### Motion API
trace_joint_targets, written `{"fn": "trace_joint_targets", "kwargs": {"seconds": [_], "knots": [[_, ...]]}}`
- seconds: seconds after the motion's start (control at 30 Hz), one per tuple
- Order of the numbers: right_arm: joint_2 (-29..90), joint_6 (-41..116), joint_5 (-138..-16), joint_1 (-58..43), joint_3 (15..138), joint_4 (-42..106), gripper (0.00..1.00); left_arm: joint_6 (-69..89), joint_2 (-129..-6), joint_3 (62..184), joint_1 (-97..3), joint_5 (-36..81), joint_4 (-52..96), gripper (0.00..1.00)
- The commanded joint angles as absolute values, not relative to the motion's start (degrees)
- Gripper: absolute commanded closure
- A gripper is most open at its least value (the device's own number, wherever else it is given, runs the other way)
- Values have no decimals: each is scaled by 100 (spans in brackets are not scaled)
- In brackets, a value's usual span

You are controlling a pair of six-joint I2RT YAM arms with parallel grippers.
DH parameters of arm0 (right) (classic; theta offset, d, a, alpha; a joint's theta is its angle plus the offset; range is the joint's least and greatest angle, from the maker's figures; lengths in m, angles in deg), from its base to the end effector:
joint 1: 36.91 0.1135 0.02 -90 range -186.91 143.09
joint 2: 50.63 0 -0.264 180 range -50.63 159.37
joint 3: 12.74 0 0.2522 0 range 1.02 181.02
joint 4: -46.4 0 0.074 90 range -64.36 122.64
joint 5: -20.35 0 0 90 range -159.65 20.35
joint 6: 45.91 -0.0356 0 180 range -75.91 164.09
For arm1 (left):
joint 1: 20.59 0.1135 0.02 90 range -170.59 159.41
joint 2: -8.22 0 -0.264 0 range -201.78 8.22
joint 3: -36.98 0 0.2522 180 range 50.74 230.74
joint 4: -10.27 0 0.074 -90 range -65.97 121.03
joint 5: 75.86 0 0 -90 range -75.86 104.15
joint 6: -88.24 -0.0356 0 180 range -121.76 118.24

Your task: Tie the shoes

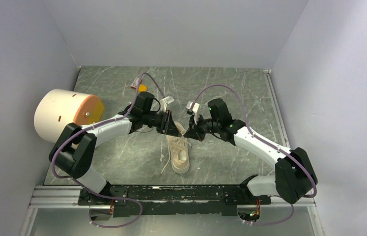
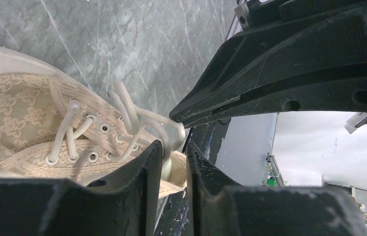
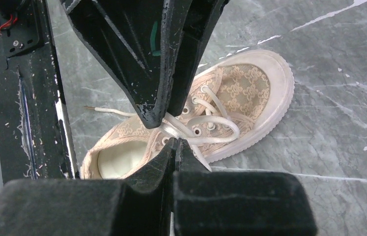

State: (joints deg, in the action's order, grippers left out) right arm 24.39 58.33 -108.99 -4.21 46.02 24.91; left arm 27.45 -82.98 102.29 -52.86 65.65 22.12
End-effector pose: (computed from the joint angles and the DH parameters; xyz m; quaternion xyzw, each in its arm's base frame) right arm 0.2185 0.1671 0.2358 -0.4727 0.7165 0.3648 0.3608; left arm 0.2628 -0.1989 0.2085 0.2129 0.8032 -0.5381 0.1415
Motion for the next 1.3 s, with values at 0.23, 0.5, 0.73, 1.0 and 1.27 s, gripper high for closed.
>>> {"fn": "trace_joint_targets", "kwargs": {"seconds": [0.23, 0.5, 0.73, 1.0, 1.27], "knots": [[2421, 5739, -10928, -378, 4701, 2632, 100, 2470, -8336, 10325, -5531, 6512, 2216, 64], [2380, 5713, -10877, -378, 4685, 2559, 100, 1996, -8407, 10588, -5591, 6070, 2908, 86], [2020, 5443, -9379, -483, 4436, 2105, 59, 1799, -8161, 10624, -5592, 5767, 3194, 95], [2295, 6099, -9167, -501, 4040, 1957, 45, 1786, -8020, 10585, -5592, 5779, 3143, 95], [3025, 6267, -9607, -406, 4113, 2609, 41, 1953, -7970, 10604, -5592, 5884, 3066, 95]]}}
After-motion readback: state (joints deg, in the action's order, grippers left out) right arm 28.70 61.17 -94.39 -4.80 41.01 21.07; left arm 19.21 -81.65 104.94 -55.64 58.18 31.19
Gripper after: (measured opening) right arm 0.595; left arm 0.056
